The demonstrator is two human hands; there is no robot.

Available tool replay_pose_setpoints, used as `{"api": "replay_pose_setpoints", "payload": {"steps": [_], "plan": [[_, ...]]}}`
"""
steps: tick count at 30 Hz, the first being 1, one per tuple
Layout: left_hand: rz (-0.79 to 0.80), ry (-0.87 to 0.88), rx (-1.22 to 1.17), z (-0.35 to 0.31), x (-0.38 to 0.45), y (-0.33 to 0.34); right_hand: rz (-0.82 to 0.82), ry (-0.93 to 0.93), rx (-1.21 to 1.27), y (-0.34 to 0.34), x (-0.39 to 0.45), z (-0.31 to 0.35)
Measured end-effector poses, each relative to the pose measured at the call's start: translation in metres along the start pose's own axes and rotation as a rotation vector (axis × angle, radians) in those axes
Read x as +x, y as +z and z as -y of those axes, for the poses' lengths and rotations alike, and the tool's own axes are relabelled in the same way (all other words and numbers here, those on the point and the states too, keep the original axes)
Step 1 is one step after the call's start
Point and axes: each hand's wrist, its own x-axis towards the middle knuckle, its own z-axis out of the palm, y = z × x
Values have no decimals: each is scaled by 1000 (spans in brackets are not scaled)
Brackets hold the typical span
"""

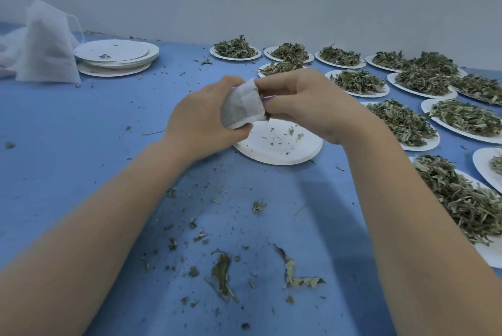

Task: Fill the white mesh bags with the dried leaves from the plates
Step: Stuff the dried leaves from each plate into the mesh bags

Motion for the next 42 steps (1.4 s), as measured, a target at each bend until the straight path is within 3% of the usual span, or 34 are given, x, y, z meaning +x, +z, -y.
{"api": "replay_pose_setpoints", "payload": {"steps": [2, 6, 9, 14, 20, 22, 25, 26, 28, 31, 37, 42], "plan": [[13, 0, 39, 2, 1, 0, -22, 20, 39, 1, 0, 0], [29, -4, 60, 1, 1, 1, -220, 65, 65, 11, 4, -3], [42, 30, 68, -2, 1, 1, -334, 118, -33, 19, 10, -5], [63, 26, 110, -9, 1, 6, -170, 86, -255, 32, 16, -1], [15, 28, 125, -8, 2, 5, 265, 103, -266, 1, 14, 10], [14, 15, 156, -4, 1, 4, 247, 75, -103, -10, 13, 8], [2, -29, 141, 2, 0, 2, 14, 77, -21, -20, 14, 2], [-1, -35, 138, 3, 0, 1, -61, 102, -68, -22, 16, -4], [10, -36, 142, 5, 1, 1, -117, 163, -403, -24, 19, -14], [21, -40, 146, 8, 3, -1, -25, 224, -756, -19, 28, -31], [-30, -111, 143, 22, 6, -9, 147, 41, -880, 0, 53, -47], [-13, -62, 190, 25, 4, -5, 213, -38, -933, 2, 49, -47]]}}
